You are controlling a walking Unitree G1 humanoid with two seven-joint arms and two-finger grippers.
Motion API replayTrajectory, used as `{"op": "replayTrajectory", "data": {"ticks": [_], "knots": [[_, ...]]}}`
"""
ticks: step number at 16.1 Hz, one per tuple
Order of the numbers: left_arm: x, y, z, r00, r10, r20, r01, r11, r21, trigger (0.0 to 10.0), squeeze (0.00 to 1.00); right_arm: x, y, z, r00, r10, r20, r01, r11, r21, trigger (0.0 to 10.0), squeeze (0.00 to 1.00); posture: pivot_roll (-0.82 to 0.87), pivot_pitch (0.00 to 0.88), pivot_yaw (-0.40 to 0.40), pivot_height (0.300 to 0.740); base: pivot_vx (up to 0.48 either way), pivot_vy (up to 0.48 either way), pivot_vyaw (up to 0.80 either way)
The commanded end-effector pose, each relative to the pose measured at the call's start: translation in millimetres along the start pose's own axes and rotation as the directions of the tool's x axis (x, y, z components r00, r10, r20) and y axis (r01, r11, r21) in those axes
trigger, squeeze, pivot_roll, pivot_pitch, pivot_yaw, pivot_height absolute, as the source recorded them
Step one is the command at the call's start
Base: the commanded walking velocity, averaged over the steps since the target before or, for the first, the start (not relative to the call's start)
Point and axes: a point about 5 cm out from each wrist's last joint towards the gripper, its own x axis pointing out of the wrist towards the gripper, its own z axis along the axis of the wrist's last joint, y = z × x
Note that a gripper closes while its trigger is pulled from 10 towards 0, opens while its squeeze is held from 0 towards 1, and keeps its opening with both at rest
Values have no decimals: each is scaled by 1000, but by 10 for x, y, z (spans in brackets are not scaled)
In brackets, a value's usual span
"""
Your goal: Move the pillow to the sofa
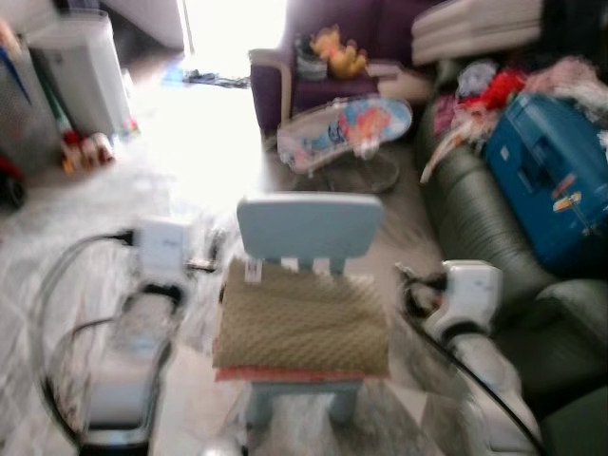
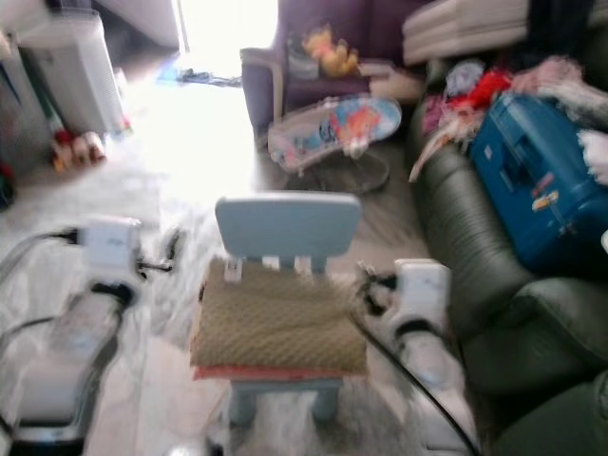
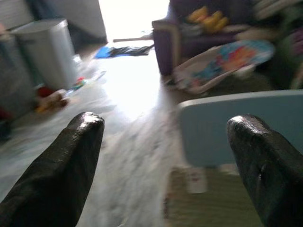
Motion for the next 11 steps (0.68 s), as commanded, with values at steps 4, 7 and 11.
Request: {"op": "replayTrajectory", "data": {"ticks": [4,7,11], "knots": [[6,-108,60,999,-25,29,25,1000,-11,10000,0,-19,-127,1,999,-41,-6,41,999,-15,10000,0,-22,0,-50,740,0,0,0],[-6,-120,58,999,-38,27,39,999,-29,10000,0,-14,-124,0,999,-42,-9,42,999,-15,10000,0,-24,0,-52,740,0,0,-525],[-12,-126,55,999,-28,28,29,999,-22,10000,0,-15,-132,6,999,-39,-7,39,999,-19,10000,0,-26,0,-55,740,0,0,0]]}}
